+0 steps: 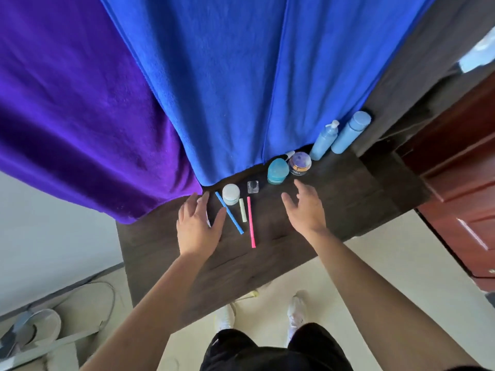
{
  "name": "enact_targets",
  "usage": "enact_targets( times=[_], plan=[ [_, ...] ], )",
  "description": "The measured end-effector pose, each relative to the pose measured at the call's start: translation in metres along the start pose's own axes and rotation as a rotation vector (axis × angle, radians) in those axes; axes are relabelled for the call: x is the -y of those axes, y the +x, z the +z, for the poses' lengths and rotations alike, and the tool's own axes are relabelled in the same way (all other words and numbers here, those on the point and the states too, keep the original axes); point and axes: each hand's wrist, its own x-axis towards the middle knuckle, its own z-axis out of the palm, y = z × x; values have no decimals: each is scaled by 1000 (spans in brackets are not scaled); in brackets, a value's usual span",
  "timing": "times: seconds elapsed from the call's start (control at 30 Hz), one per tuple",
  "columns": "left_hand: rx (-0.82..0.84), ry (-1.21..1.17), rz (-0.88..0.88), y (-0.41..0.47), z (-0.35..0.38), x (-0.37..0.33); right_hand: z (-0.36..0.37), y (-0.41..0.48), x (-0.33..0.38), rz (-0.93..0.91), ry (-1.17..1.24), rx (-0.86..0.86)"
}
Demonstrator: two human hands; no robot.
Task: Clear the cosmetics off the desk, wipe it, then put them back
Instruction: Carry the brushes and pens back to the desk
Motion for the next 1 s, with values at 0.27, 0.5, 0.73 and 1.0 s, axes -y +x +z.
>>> enact_targets(
  times=[0.27, 0.5, 0.73, 1.0],
  plan=[
    [-95, -10, 772, 7, -25, -137, -143, -102, -47, -194, -247, -740],
    [56, -123, 1123, -107, 24, -278, -237, -262, -161, 167, -341, -1021],
    [204, -159, 1432, -315, 104, -400, -301, -442, -302, 360, -300, -1217],
    [360, -118, 1751, -550, 179, -495, -378, -608, -438, 657, -308, -1253]
  ],
)
